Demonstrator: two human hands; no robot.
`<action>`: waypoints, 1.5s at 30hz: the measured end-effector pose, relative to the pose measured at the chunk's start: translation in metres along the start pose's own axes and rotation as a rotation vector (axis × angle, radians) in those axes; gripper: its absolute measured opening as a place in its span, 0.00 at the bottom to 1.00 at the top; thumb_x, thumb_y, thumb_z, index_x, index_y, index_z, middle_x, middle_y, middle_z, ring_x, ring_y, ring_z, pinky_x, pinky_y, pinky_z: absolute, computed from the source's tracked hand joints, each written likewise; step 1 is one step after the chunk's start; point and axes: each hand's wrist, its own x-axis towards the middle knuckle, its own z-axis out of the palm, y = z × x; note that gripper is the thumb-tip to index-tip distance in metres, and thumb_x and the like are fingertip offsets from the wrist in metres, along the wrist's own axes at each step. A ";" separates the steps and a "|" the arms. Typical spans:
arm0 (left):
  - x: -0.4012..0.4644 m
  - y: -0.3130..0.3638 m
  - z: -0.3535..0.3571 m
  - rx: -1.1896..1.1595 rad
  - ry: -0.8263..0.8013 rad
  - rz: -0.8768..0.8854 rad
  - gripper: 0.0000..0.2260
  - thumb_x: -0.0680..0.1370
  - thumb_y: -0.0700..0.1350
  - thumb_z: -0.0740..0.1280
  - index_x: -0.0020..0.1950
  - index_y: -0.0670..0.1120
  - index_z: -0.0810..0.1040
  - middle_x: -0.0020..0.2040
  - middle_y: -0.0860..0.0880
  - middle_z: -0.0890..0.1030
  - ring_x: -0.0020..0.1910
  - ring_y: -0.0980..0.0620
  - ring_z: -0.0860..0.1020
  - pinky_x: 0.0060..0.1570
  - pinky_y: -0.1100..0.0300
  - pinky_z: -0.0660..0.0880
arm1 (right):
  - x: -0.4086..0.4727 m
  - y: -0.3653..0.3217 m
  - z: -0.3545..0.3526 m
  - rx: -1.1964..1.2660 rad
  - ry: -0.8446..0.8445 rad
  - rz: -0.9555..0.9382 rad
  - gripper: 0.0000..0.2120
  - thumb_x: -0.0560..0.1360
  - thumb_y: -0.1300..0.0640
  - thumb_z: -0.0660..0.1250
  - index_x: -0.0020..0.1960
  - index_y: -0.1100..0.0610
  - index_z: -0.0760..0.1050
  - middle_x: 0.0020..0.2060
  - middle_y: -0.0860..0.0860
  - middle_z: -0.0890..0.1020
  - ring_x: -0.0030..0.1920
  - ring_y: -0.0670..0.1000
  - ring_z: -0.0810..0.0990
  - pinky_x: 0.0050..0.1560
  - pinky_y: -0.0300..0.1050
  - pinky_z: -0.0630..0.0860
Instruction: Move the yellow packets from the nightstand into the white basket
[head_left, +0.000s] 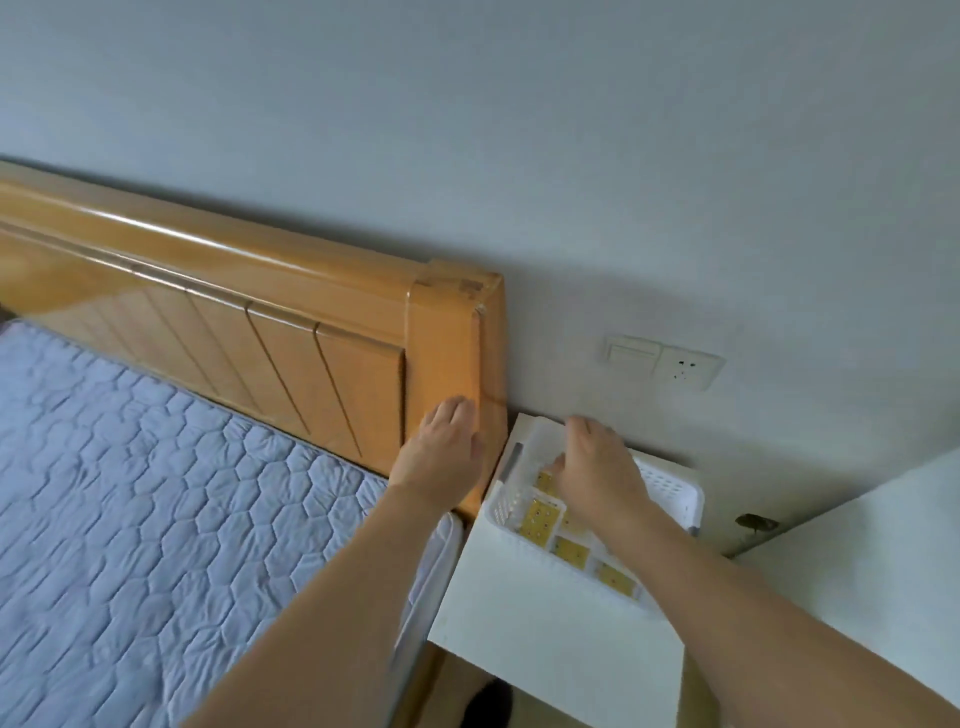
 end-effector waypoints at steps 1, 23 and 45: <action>-0.010 -0.004 -0.016 0.009 0.036 -0.023 0.17 0.83 0.46 0.56 0.71 0.42 0.67 0.72 0.46 0.68 0.70 0.47 0.66 0.66 0.54 0.66 | 0.000 -0.012 -0.009 -0.011 0.001 -0.047 0.13 0.76 0.61 0.59 0.60 0.61 0.69 0.56 0.57 0.76 0.57 0.57 0.74 0.56 0.47 0.69; -0.632 -0.155 -0.277 0.333 0.687 -0.996 0.21 0.82 0.47 0.58 0.74 0.41 0.66 0.74 0.44 0.68 0.73 0.45 0.64 0.71 0.51 0.64 | -0.377 -0.504 -0.009 0.143 -0.224 -1.209 0.23 0.76 0.58 0.61 0.70 0.62 0.66 0.65 0.59 0.74 0.64 0.59 0.73 0.63 0.50 0.71; -1.378 -0.039 -0.278 0.486 0.983 -1.847 0.21 0.83 0.49 0.56 0.75 0.43 0.65 0.75 0.48 0.66 0.73 0.49 0.64 0.69 0.55 0.63 | -1.103 -0.728 0.097 0.257 -0.664 -2.022 0.26 0.76 0.57 0.61 0.73 0.58 0.63 0.68 0.55 0.71 0.64 0.56 0.73 0.58 0.46 0.70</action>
